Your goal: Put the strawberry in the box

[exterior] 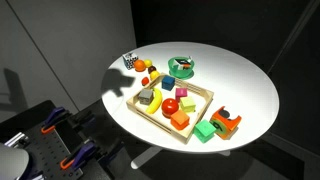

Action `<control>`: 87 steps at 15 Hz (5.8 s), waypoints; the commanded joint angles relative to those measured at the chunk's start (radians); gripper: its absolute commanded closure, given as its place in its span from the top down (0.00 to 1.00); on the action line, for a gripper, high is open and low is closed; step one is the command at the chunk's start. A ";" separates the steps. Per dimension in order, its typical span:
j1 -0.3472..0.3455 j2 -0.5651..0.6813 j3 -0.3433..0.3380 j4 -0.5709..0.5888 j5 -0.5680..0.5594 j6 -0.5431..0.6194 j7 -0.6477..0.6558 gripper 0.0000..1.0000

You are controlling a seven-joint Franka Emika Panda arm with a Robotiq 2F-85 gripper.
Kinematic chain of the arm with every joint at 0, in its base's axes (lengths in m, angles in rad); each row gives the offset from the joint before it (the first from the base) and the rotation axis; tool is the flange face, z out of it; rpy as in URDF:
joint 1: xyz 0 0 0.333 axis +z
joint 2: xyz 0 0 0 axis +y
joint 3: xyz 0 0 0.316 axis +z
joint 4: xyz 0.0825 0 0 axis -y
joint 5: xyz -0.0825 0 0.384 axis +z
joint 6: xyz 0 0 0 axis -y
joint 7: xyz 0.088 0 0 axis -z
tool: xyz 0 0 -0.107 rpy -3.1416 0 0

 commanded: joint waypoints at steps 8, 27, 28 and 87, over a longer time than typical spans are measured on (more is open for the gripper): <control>0.000 0.018 0.001 0.001 -0.005 0.003 0.004 1.00; 0.033 0.364 -0.007 -0.019 -0.029 0.391 -0.007 1.00; 0.036 0.382 -0.008 -0.016 -0.029 0.426 -0.012 1.00; 0.147 1.095 -0.159 0.198 -0.156 0.868 -0.175 1.00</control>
